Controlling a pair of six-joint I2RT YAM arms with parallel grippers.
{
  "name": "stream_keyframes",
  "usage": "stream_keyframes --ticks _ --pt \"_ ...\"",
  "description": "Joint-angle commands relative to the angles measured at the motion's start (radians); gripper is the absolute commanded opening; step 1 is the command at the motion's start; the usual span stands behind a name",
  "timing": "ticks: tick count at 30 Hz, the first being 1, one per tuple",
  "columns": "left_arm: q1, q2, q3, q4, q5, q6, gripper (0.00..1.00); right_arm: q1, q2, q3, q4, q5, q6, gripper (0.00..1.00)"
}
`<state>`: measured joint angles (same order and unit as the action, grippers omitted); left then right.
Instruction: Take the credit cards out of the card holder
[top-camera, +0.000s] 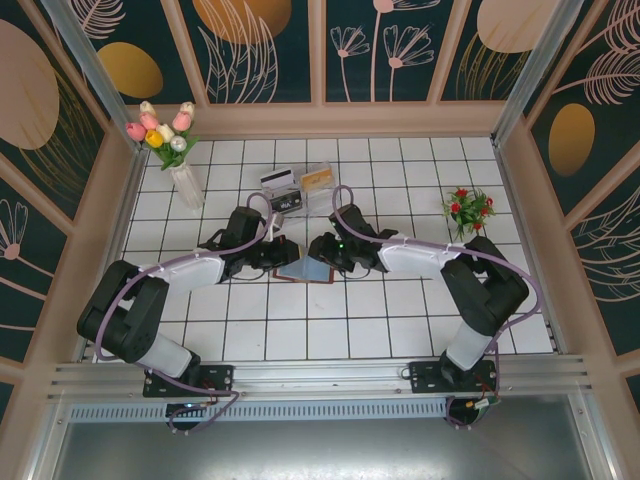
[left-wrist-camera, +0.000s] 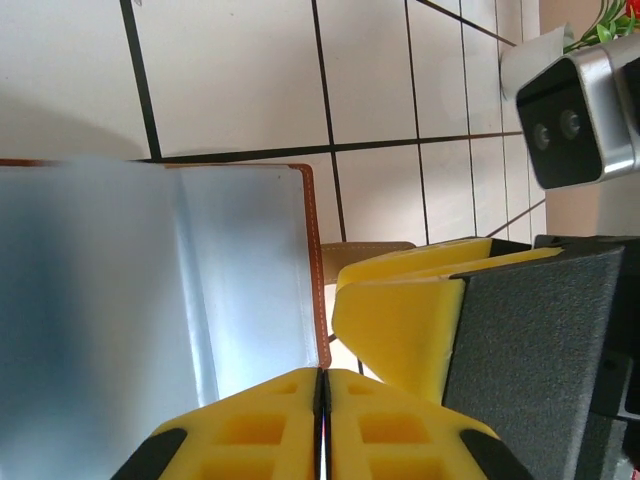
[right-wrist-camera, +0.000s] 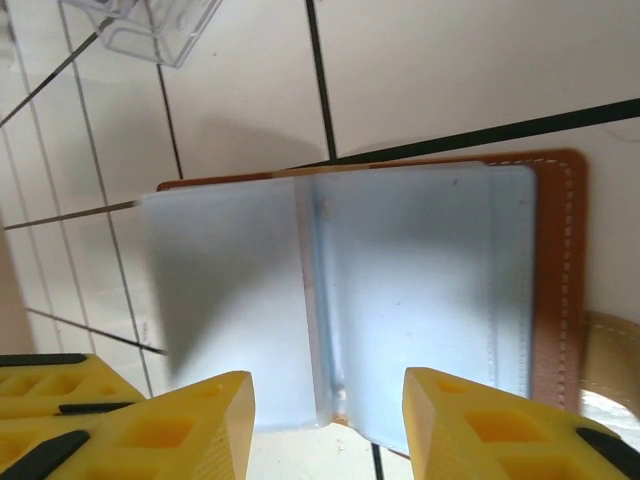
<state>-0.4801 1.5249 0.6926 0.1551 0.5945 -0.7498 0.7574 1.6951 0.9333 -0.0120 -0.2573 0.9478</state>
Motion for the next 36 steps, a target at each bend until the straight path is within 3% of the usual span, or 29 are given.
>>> stream_keyframes --ticks 1,6,10,16,27,30,36 --pt "-0.005 0.016 -0.015 0.027 0.014 0.001 0.10 -0.010 -0.016 -0.029 0.106 -0.078 0.033 0.44" --pt "-0.005 0.017 -0.016 -0.002 -0.028 0.011 0.09 -0.017 -0.015 -0.038 0.109 -0.075 0.039 0.42" --pt "-0.005 -0.004 0.003 -0.129 -0.210 0.033 0.19 -0.016 -0.003 -0.023 0.060 -0.053 0.030 0.42" --pt "-0.004 0.013 0.013 -0.210 -0.325 0.014 0.27 -0.017 0.025 -0.008 0.022 -0.048 0.026 0.42" --pt "-0.005 0.046 0.020 -0.204 -0.287 0.024 0.24 -0.017 0.042 0.002 0.007 -0.048 0.022 0.42" --pt "-0.005 0.037 0.027 -0.231 -0.327 0.040 0.26 -0.017 0.047 0.004 0.004 -0.047 0.021 0.42" --pt "-0.005 0.036 0.026 -0.218 -0.305 0.038 0.27 -0.017 0.061 0.013 -0.001 -0.051 0.018 0.42"
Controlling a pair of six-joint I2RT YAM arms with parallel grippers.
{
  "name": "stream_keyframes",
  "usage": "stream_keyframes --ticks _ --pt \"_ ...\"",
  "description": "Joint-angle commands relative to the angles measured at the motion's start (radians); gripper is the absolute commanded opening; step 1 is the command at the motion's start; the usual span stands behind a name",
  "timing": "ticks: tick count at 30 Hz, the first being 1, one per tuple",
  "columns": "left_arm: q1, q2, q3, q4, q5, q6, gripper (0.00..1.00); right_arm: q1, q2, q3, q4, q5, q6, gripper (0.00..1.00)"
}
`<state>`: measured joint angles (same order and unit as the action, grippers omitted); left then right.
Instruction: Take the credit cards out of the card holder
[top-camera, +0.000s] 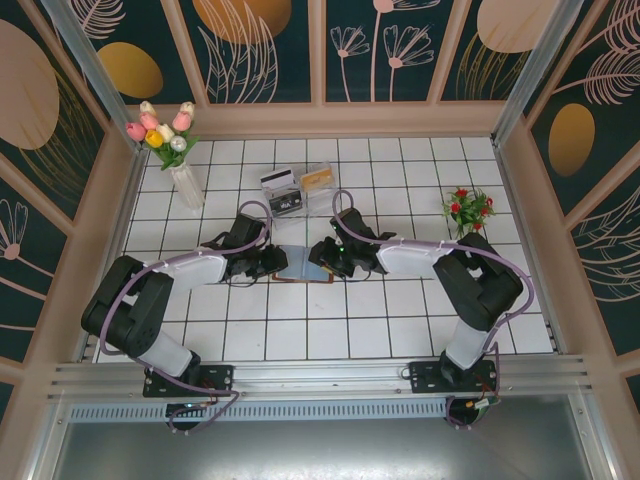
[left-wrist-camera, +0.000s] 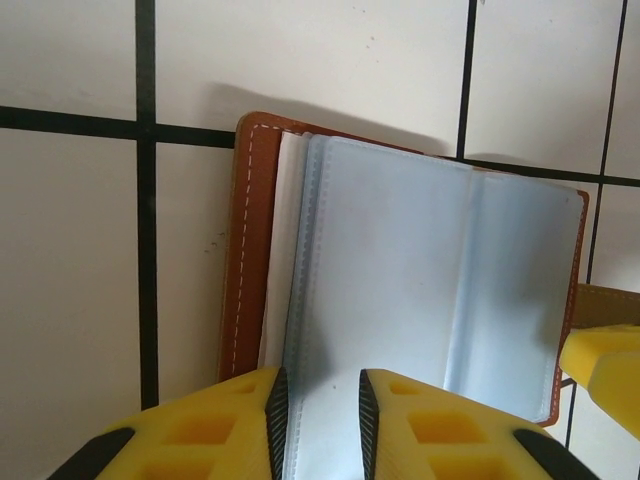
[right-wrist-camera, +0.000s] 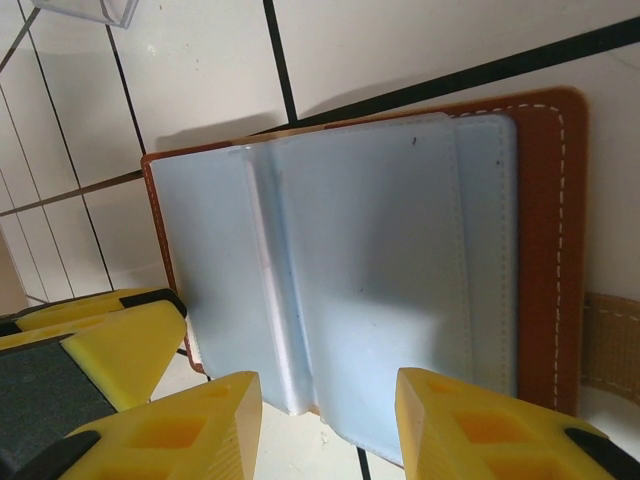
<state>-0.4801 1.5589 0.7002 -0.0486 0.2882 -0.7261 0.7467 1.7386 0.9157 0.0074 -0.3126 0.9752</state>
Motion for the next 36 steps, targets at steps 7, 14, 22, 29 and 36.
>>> stream_keyframes --ticks 7,14,22,29,36 --pt "-0.005 0.025 0.015 0.028 0.058 -0.009 0.19 -0.005 0.011 0.032 -0.029 0.009 -0.012 0.41" --pt "-0.005 0.020 0.028 -0.010 0.009 0.007 0.29 -0.006 0.009 0.034 -0.031 0.012 -0.015 0.41" --pt "-0.005 0.000 0.031 -0.026 -0.002 0.017 0.30 -0.005 0.035 0.044 -0.064 0.022 -0.024 0.41" --pt "-0.005 0.013 0.021 -0.013 0.016 0.014 0.28 0.002 0.071 0.061 -0.082 0.021 -0.030 0.41" --pt "-0.005 0.027 0.014 0.001 0.023 0.007 0.27 0.005 0.076 0.064 -0.088 0.024 -0.030 0.41"
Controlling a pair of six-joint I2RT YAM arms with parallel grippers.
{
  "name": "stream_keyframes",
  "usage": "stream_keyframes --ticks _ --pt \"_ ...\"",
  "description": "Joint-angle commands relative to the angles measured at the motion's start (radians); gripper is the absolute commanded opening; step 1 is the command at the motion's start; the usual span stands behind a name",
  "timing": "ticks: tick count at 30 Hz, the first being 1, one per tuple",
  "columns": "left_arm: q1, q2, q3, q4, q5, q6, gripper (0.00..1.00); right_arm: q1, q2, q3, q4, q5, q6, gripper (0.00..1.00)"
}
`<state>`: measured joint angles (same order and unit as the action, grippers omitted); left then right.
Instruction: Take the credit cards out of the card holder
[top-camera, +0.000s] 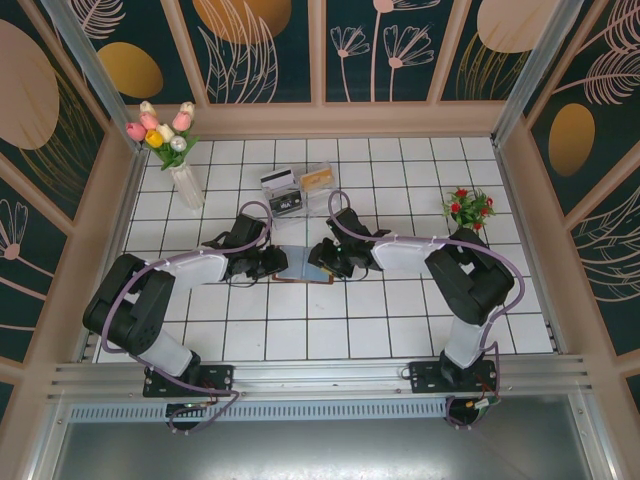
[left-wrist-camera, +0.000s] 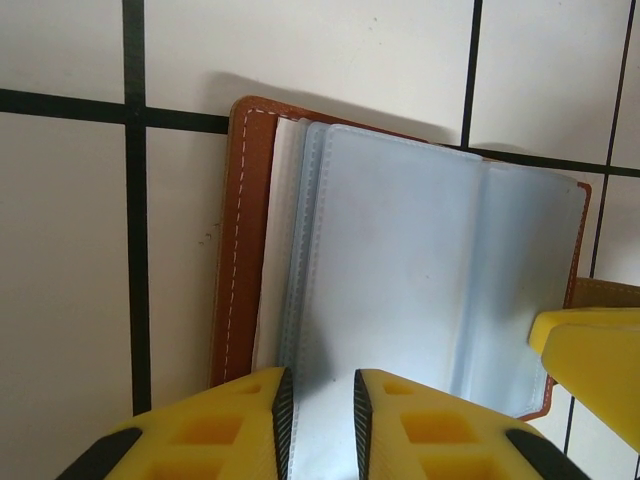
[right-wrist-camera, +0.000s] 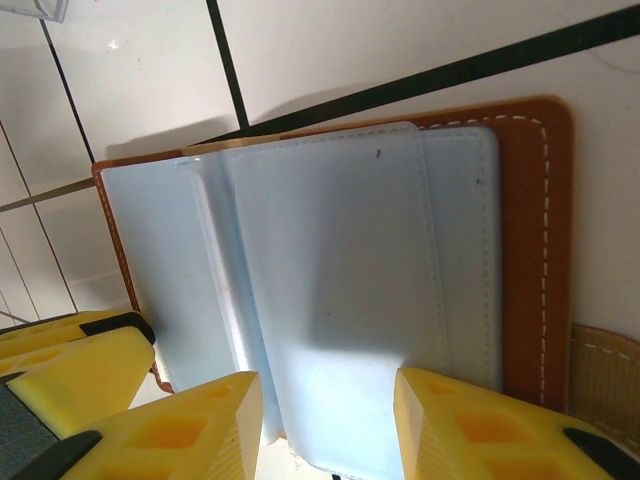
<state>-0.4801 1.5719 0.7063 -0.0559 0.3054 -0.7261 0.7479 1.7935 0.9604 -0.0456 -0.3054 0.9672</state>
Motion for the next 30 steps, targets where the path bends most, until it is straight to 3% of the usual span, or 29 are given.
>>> stream_keyframes --ticks 1,14,26,30 --pt "-0.005 0.017 0.009 0.006 0.005 0.006 0.28 0.004 0.021 0.021 -0.037 0.017 -0.022 0.41" --pt "-0.006 0.054 0.013 -0.004 0.029 0.017 0.36 0.004 0.038 0.024 -0.046 0.019 -0.016 0.41" --pt "-0.006 -0.018 0.039 -0.004 0.077 0.054 0.21 0.004 0.035 0.025 -0.046 0.017 -0.016 0.41" --pt "-0.006 -0.052 0.027 0.051 0.150 0.043 0.17 0.004 0.013 0.022 -0.036 0.017 -0.019 0.40"
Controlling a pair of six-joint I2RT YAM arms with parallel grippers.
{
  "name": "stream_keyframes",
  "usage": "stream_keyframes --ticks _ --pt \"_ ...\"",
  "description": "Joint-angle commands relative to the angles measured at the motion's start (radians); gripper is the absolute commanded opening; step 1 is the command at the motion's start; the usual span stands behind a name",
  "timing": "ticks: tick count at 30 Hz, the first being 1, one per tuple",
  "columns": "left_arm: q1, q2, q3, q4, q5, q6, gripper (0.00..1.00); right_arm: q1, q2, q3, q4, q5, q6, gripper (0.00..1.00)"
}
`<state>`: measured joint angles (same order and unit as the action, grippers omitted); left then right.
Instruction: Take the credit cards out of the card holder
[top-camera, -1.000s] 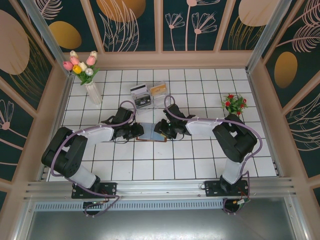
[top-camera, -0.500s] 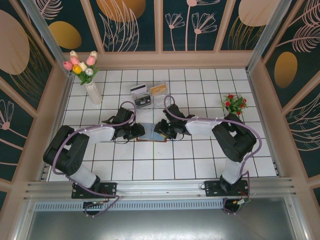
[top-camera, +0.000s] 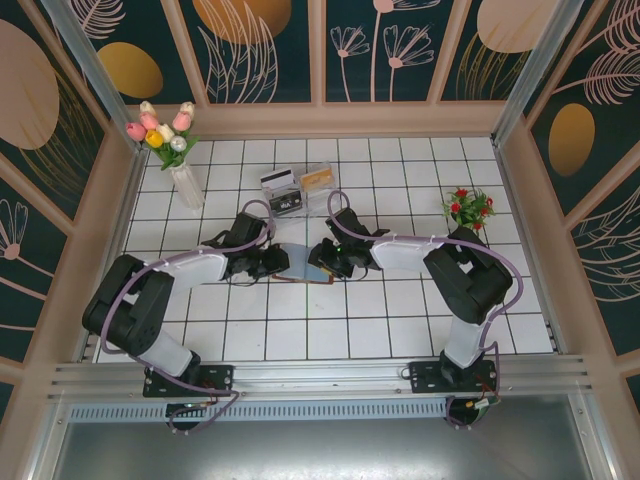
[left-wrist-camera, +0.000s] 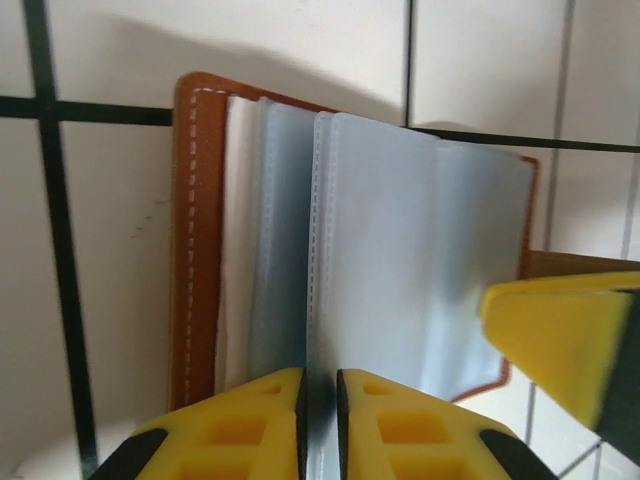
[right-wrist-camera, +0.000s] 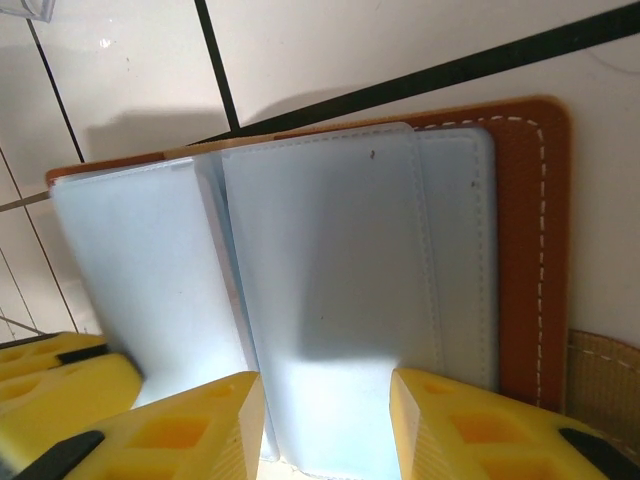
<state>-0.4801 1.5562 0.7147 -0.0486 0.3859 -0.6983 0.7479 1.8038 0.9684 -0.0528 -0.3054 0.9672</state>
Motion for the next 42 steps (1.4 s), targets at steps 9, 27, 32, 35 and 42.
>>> stream_keyframes --ticks 9,27,32,35,42 --pt "-0.012 -0.013 -0.011 0.177 0.201 -0.033 0.16 -0.003 -0.104 -0.018 0.046 0.009 -0.026 0.40" --pt "-0.045 0.046 -0.019 0.245 0.233 -0.059 0.16 -0.064 -0.145 -0.158 0.319 -0.117 0.093 0.45" --pt "-0.050 0.068 -0.020 0.238 0.231 -0.053 0.14 -0.074 -0.138 -0.166 0.305 -0.110 0.102 0.41" --pt "-0.052 0.070 -0.018 0.235 0.224 -0.051 0.14 -0.076 -0.129 -0.154 0.268 -0.101 0.092 0.39" --pt "-0.052 0.079 -0.020 0.236 0.221 -0.046 0.17 -0.073 -0.097 -0.124 0.212 -0.097 0.069 0.40"
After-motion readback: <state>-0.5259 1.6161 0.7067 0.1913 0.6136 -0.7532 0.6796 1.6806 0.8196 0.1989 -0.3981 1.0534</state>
